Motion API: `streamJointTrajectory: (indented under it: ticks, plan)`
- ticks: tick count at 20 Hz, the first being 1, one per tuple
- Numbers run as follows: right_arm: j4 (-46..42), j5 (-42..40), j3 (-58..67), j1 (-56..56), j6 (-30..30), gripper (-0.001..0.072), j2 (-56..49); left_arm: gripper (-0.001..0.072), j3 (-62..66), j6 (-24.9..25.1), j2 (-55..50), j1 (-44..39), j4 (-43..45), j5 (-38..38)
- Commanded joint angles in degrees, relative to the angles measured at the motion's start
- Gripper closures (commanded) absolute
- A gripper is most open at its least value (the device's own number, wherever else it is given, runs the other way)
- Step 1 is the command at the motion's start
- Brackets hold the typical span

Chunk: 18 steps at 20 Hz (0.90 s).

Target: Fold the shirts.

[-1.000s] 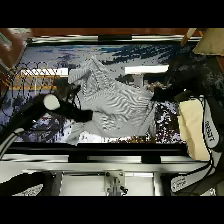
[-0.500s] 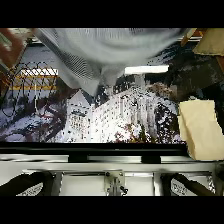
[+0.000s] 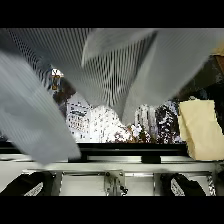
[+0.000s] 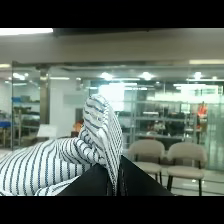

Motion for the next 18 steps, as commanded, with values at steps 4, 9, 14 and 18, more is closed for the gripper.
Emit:
streamJointTrajectory:
  ticks: [4,9,14,18]
  plan:
    - [-8.20,-17.44,0.28,0.02,0.70,0.0632,2.38,0.0661,-0.66,-0.85,1.66,0.04,7.74,-25.44]
    - [-17.66,-42.16,0.15,0.02,5.77,0.0631,3.41,0.0661,-2.10,-0.83,1.18,0.02,10.23,-48.54]
    - [-17.51,-60.96,-6.23,0.04,12.59,0.0631,0.50,0.0660,-12.11,-1.03,0.76,0.04,10.25,-53.72]
    - [-12.83,-58.86,-21.88,0.09,13.81,0.0631,-4.13,0.0661,-25.38,-1.27,-2.71,0.04,10.86,-45.35]
